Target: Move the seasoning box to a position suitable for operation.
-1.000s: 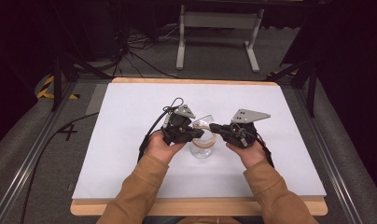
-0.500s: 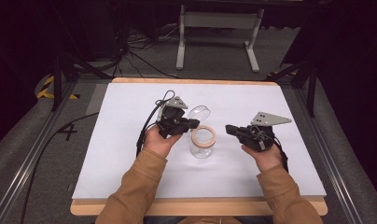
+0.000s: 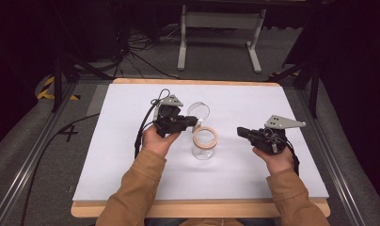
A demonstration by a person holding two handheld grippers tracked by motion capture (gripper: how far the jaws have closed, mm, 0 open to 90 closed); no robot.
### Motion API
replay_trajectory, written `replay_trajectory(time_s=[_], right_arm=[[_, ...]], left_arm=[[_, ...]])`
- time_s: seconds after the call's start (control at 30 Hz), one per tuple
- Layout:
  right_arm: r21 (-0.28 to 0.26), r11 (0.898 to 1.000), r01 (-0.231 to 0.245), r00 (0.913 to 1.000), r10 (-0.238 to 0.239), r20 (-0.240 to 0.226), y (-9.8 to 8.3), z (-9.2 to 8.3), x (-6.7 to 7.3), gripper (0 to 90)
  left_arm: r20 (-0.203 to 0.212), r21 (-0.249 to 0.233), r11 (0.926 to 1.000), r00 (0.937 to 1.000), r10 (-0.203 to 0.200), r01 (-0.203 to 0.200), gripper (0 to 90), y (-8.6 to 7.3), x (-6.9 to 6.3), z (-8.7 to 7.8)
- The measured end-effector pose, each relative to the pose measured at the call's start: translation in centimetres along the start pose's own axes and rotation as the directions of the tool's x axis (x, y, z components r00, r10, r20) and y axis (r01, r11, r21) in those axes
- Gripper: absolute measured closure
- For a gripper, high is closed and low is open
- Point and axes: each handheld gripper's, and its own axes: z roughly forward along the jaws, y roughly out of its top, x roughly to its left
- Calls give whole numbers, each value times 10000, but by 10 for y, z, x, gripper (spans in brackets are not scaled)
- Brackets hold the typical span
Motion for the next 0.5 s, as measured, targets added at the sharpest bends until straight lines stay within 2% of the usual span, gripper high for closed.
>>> replay_trajectory(time_s=[0.13,0.17,0.2,0.23,0.33,0.43,0.5], right_arm=[[23,9999,125,9999,-125,-31,1,-1,-1,893],[9,9999,150,9999,-150,-63,2,-1,-1,893],[43,9998,214,9997,-214,-112,2,-1,-2,892],[95,9995,286,9995,-285,-104,3,-1,-3,891],[207,9989,422,9991,-419,-116,4,-1,-5,878],[312,9980,558,9984,-555,-91,5,0,-9,875],[329,9978,578,9983,-576,-85,6,0,-12,872]], left_arm=[[168,-94,9997,9996,212,-210,775,0,-3,-11],[212,54,9995,9993,322,-323,761,0,-3,-15],[120,22,9989,9988,470,-470,744,-1,-4,-19],[41,-17,9989,9989,470,-470,731,-2,-4,-21],[160,56,9992,9991,393,-394,693,-6,-3,-32],[-14,210,9988,9990,439,-439,684,-11,-1,-42],[-82,337,9990,9995,311,-308,678,-15,1,-49]])
